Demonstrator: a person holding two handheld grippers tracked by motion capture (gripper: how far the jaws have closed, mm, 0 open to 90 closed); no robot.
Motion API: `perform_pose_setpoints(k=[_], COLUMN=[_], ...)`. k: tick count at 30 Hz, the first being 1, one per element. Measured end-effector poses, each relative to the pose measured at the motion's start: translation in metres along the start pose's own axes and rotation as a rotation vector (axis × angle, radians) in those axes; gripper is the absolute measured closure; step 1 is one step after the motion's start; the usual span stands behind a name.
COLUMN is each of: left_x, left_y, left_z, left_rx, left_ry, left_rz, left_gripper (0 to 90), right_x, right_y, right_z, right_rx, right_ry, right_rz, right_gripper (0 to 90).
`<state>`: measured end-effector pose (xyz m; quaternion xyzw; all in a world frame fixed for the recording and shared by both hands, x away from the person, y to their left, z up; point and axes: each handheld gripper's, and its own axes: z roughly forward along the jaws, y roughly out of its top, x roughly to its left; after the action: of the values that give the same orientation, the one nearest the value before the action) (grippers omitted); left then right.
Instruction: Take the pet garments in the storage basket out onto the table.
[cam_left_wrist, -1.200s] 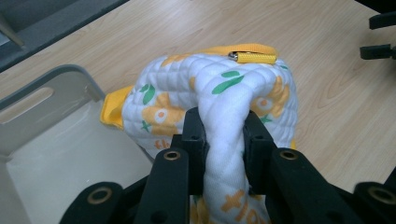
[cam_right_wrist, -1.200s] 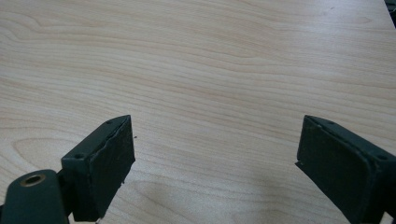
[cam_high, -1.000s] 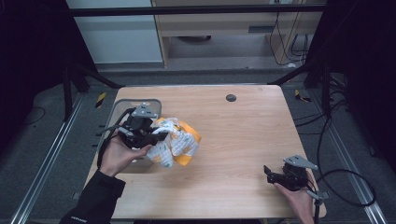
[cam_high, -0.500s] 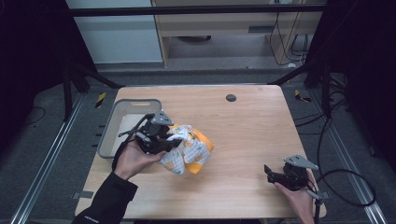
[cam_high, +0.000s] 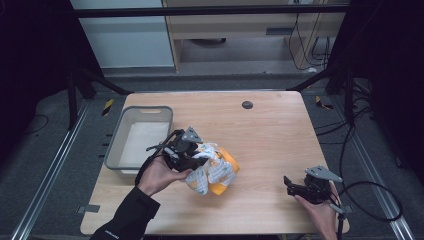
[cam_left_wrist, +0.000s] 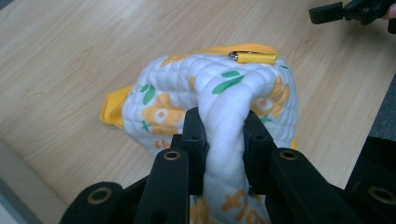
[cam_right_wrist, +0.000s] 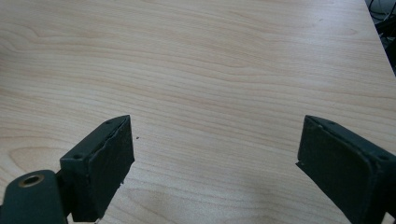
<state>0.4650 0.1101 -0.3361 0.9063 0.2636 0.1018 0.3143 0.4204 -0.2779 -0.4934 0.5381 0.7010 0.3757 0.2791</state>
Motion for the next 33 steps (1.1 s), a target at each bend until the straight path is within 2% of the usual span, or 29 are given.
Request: perform_pose_setpoints(k=[11, 27, 33], left_x=[-0.011, -0.029, -0.032], left_y=[-0.001, -0.011, -0.017], left_z=[0.027, 0.072, 0.083], left_rx=[0.03, 0.061, 0.083], left_ry=[-0.028, -0.057, -0.062], left_rz=[0.031, 0.081, 0.087], left_gripper=[74.5, 73.5, 71.3], right_x=[-0.001, 0.001, 0.0], right_y=[0.0, 0.001, 0.0], right_z=[0.0, 0.0, 0.0], right_rx=[-0.004, -0.004, -0.002], right_ry=[-0.004, 0.001, 0.001], right_rz=[-0.009, -0.01, -0.011], right_gripper=[10.7, 10.6, 10.5])
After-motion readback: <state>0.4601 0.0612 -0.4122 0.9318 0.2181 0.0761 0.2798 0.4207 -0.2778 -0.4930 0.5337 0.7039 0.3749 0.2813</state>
